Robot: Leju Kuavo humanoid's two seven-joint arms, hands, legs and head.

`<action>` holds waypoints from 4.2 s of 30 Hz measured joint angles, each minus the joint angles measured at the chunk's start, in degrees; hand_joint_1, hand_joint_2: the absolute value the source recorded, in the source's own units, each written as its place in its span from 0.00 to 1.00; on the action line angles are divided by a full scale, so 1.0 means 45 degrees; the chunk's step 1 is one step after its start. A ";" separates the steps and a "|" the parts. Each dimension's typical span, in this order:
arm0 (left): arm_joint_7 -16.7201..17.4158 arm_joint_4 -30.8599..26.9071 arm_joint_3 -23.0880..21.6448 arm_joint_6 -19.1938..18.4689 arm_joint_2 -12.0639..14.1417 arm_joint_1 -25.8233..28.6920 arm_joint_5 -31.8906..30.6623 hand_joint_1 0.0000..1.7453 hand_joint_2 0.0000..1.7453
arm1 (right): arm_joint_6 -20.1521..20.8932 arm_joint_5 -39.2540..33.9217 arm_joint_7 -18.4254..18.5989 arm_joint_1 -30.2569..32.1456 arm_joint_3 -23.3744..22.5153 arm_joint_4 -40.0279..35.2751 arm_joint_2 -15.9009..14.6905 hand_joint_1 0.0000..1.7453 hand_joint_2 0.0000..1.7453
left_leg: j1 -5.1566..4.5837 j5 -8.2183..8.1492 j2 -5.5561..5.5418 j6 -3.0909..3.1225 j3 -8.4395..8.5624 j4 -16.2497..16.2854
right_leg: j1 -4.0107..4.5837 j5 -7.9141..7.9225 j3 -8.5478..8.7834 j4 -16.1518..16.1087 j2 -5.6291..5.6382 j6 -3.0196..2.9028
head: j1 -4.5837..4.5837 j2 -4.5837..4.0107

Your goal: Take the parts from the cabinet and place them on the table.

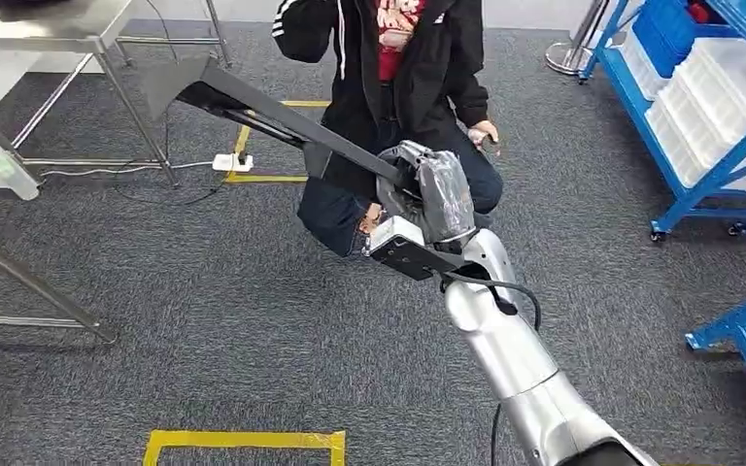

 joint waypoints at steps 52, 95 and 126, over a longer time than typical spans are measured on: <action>0.0058 -0.0005 -0.0306 -0.0029 -0.0005 -0.0037 0.0233 0.00 0.00 | 0.0933 0.1161 0.1797 -0.3203 -0.0083 0.1516 -0.0218 1.00 1.00 | -0.0239 -0.0091 0.1170 -0.0219 -0.0416 0.0364 | 0.0242 0.1215 0.1769 -0.3604 -0.1008 -0.0299 | -0.0151 0.0000; -0.0204 0.0000 0.0015 -0.0010 -0.0083 0.0231 0.0641 0.00 0.00 | 0.1001 0.1127 0.1632 -0.3509 0.0408 0.2584 0.0224 1.00 1.00 | -0.0039 0.0085 -0.0503 0.0027 -0.0191 0.0087 | -0.0134 0.1377 0.1390 -0.3271 0.0449 0.0369 | -0.0117 0.0000; -0.0287 0.0000 0.0058 -0.0053 -0.0015 0.0312 0.0699 0.00 0.00 | 0.1229 0.1161 0.1608 -0.3614 0.0461 0.2919 0.0078 1.00 1.00 | 0.0022 0.0119 -0.0501 -0.0094 -0.0192 0.0011 | -0.0208 0.1396 0.1509 -0.3577 0.0635 0.0412 | -0.0126 0.0000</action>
